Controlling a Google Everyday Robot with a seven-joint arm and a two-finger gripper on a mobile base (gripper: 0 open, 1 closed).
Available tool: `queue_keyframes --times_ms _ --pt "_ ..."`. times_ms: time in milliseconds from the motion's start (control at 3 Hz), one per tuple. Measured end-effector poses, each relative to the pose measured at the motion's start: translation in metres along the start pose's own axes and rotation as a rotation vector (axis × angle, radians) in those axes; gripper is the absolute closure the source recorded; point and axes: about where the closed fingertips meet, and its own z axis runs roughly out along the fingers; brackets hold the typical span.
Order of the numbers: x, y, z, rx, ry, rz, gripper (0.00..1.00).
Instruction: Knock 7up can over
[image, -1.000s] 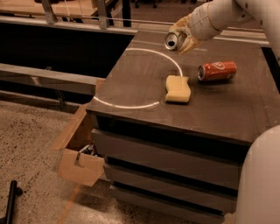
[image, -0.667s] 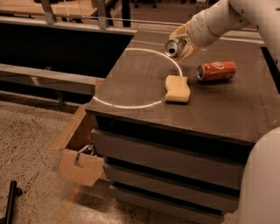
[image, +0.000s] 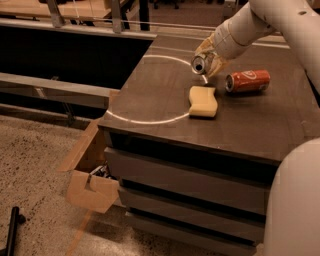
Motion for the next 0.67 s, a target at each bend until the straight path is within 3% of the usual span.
queue_keyframes --times_ms 667 --pt "0.0115 0.008 0.0078 -0.085 0.043 -0.08 1.0"
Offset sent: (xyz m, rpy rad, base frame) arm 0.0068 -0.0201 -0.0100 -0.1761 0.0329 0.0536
